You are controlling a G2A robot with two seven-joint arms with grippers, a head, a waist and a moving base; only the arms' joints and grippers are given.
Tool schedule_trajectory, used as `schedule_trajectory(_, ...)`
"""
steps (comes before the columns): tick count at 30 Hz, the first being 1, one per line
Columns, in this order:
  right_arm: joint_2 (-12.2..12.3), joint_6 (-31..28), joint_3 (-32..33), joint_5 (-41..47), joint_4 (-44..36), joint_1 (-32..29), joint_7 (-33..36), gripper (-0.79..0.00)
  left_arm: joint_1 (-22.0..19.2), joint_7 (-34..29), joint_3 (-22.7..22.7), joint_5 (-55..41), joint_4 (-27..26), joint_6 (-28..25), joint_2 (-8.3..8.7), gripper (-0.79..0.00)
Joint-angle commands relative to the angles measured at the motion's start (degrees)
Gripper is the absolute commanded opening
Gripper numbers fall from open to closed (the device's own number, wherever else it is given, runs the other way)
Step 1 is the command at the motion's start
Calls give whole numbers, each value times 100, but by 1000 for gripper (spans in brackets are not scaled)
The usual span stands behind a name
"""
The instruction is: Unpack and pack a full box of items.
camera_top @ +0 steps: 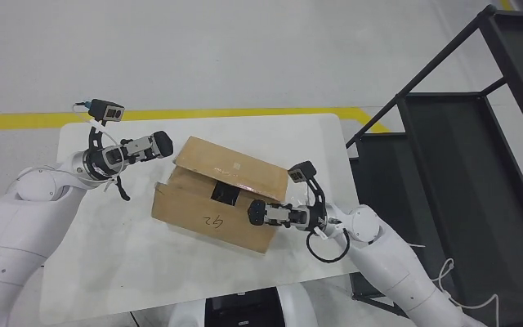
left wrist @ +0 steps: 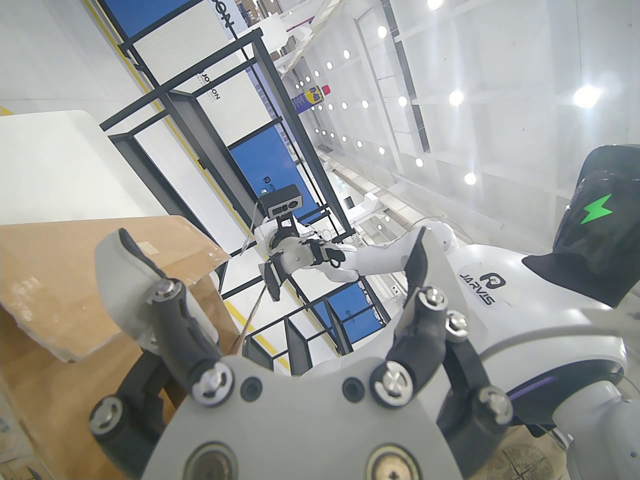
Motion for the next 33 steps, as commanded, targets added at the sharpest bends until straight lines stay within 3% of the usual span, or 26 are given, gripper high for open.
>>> schedule_trajectory(1,-14,5,-15,-159,37,26,-181,0,0,0,0,0,0,0,0,0)
schedule_trajectory(11,-70,310,11,-396,319,56,-971,0,0,0,0,0,0,0,0,0)
schedule_trajectory(25,-146,738,-107,-749,584,95,-1495,0,14,23,5,21,-9,27,-1,0)
schedule_trajectory(33,-177,786,-135,-757,672,148,-1437,0,-31,-632,113,935,-113,1089,-8,0)
